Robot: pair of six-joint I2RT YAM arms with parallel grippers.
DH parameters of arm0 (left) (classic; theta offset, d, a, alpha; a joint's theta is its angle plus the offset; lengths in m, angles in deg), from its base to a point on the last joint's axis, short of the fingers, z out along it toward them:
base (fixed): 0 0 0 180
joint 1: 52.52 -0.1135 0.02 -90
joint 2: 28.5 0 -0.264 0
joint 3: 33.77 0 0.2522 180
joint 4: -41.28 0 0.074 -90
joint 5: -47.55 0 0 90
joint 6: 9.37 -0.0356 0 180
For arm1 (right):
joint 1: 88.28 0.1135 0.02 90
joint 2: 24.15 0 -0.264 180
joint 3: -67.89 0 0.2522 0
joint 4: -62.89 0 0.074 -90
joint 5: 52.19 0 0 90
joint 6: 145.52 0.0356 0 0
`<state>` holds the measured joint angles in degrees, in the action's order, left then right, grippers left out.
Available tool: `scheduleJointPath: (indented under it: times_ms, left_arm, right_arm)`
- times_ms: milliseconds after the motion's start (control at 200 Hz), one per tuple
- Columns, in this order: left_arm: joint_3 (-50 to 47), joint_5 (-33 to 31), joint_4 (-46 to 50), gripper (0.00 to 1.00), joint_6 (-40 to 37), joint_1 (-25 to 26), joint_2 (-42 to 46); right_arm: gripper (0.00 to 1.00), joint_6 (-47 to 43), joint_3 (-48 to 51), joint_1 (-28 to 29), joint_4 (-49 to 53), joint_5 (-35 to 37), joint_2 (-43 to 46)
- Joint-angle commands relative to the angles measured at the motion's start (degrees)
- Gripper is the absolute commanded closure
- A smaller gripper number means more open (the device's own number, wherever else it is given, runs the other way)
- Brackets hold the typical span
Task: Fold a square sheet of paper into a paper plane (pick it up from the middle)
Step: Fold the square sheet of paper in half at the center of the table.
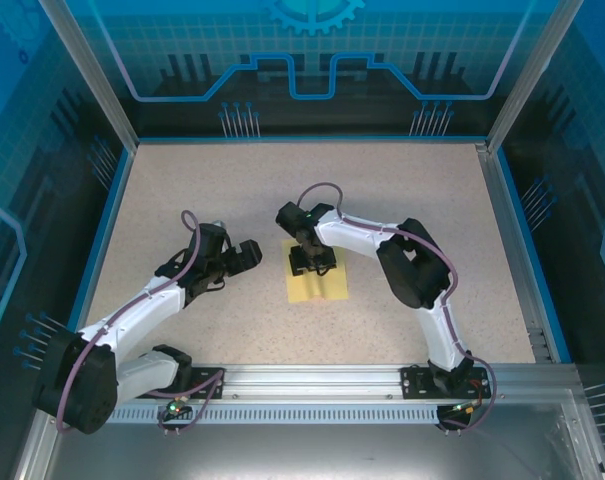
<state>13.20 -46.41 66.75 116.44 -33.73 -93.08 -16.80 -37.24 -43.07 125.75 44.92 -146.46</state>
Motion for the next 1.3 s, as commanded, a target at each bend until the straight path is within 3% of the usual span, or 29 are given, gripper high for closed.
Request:
scheduleJointPath:
  times_ms: [0, 185, 415, 605, 725, 990, 1130, 1296]
  left_arm:
    - [0.45, 0.89, 0.82, 0.02, -1.17, -0.68, 0.06]
    - [0.12, 0.87, 0.95, 0.01, -0.92, -0.68, 0.56]
    - [0.27, 0.84, 1.06, 0.01, -0.72, -0.68, 0.79]
    - [0.76, 1.44, 1.22, 0.01, -0.53, -0.68, 1.33]
    - [1.24, 3.49, 0.57, 0.01, -0.44, -0.68, 1.18]
    - [2.91, 13.76, -4.25, 0.02, -0.57, -0.50, -2.38]
    - [5.58, 17.65, -4.90, 0.01, -1.87, 1.18, -6.43]
    - [9.58, 17.67, -3.97, 0.01, -2.82, 5.42, -11.72]
  right_arm:
    - [0.44, 0.04, 0.79, -0.48, -0.32, -2.10, 3.58]
    - [0.65, 0.04, 3.15, -1.05, -2.88, -4.51, 8.50]
    - [0.67, 0.89, 7.52, -2.99, -9.43, -12.27, 14.58]
    - [0.64, 5.32, 16.32, -6.49, -25.45, -26.43, 21.81]
    - [0.63, 8.49, 22.28, -9.34, -32.99, -31.53, 23.26]
    - [0.58, 10.65, 33.49, -13.17, -38.42, -30.37, 20.92]
    - [0.47, 8.20, 36.39, -14.26, -37.03, -28.89, 21.92]
    - [0.36, 4.05, 37.20, -16.17, -33.66, -28.80, 23.35]
